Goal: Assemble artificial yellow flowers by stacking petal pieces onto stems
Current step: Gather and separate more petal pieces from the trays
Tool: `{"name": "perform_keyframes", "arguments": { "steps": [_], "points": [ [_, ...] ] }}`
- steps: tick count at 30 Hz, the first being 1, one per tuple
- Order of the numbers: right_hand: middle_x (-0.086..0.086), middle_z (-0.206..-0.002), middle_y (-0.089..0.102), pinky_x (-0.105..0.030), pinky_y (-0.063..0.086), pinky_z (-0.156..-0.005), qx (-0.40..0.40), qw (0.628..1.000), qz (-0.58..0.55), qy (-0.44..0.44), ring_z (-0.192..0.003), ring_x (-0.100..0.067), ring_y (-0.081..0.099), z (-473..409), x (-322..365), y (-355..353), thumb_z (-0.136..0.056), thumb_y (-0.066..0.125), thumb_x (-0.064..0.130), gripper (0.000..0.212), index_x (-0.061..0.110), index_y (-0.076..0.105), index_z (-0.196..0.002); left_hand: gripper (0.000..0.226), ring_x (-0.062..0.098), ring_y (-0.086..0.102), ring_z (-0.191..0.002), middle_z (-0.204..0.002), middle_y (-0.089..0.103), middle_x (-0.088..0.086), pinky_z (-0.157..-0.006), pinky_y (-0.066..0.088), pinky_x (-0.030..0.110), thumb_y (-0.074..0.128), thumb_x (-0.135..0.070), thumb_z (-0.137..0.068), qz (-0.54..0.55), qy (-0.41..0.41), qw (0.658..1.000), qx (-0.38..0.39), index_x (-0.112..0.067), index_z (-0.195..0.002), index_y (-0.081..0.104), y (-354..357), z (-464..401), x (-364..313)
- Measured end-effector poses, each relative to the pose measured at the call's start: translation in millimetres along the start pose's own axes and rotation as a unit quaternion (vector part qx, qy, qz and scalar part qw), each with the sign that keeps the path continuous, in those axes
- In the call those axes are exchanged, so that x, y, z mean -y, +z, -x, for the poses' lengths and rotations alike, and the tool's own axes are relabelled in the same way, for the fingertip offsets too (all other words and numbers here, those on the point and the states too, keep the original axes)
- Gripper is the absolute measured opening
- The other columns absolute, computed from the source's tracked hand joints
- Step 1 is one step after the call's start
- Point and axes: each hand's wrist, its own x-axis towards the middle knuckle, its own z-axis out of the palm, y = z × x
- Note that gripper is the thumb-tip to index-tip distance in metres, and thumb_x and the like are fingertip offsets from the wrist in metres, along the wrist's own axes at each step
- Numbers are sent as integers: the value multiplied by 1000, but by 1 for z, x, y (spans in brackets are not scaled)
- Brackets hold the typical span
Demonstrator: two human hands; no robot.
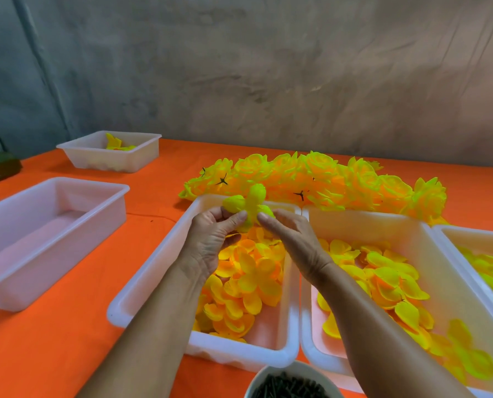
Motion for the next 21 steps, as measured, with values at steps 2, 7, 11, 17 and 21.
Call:
{"name": "perform_keyframes", "arguments": {
  "steps": [2,7,11,17,21],
  "points": [
    [0,-81,68,-23,47,-68,13,999,-39,19,-76,-7,61,1,-4,0,-80,63,33,29,7,71,-89,11,1,64,-64,-65,69,-11,-61,46,21,70,-11,-78,-50,13,999,8,-19,-84,67,2,1,3],
    [2,-66,68,-22,44,-58,-29,997,-70,25,-60,-7,58,-1,-10,-2,-85,65,8,9,11,70,-78,8,5,65,-68,-69,71,-10,-64,48,21,71,-15,-79,-73,23,997,16,-22,-82,70,2,2,5],
    [7,-54,62,-15,40,-47,-42,996,-74,23,-48,-2,52,0,-10,-2,-88,62,7,17,9,64,-71,2,10,65,-67,-71,71,-4,-64,49,25,70,-19,-80,-37,0,999,13,-20,-81,71,2,2,2],
    [0,-52,51,-17,34,-41,-49,995,-83,37,-40,-5,41,-1,-9,0,-87,63,8,26,9,54,-63,5,14,61,-67,-67,69,-2,-69,47,31,70,-12,-80,-40,12,999,-11,-16,-76,69,2,1,4],
    [-1,-50,56,-18,35,-42,-40,995,-83,31,-40,-8,43,0,-8,0,-91,56,22,29,7,56,-67,11,3,58,-52,-55,64,-8,-50,45,17,71,-10,-79,-47,53,997,-37,-11,-71,64,3,1,3]
  ]
}}
